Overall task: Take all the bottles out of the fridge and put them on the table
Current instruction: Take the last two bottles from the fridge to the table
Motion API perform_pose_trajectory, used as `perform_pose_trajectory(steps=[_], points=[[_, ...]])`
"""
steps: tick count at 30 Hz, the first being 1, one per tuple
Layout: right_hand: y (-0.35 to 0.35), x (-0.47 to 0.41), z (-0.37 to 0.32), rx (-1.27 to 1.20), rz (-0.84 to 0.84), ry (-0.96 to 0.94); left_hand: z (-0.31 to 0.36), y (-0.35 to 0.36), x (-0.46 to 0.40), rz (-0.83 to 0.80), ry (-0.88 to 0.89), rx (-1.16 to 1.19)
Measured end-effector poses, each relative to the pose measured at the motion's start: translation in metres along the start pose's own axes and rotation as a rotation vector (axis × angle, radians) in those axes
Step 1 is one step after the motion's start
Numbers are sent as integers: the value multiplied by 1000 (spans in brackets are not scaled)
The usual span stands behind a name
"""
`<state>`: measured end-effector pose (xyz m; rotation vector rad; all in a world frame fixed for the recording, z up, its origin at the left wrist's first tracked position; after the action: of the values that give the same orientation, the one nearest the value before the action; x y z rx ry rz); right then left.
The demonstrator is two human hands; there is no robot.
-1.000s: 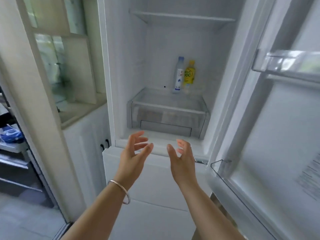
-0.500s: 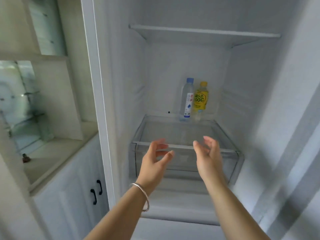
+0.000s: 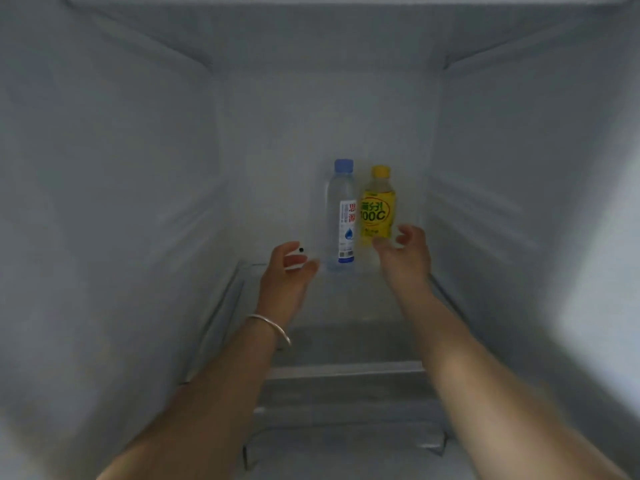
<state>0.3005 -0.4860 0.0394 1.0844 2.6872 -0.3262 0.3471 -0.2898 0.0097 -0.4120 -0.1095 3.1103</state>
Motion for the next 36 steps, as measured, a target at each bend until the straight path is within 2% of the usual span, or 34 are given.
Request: perform_pose_trajectory(steps=[4,7,13,20,24,30,36], points=[[6,-43,18,90,-69,85,-4,30,-30,-45,-26,-37],[15,-70,22,142,-103,53,-7,48,-55,-62,-15,-76],[34,-93,27,74,-194,62,-4,77,-90,-107,73,-118],[51,-95,39,28,-120,46,-5,97,-113,-151,71,-178],[45,-87,35,-27,-119,44,3,87,-101,-124,107,-179],[6,-67,8,-64,-40,-34,26,53,-64,-27,188,-48],[-14,-7,-20,-256,28,-28,67,23,-11,16,149,189]])
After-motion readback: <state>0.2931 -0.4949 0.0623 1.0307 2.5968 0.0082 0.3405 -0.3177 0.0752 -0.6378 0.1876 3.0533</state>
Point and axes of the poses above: each hand's wrist, its own x-axis away from the middle knuckle, its own y-axis out of the palm, z = x × y, the point moved 5 cm from there along -x, towards the middle knuckle, and after that the axes turned 2 degrees about -x, right-handed, at the moved point
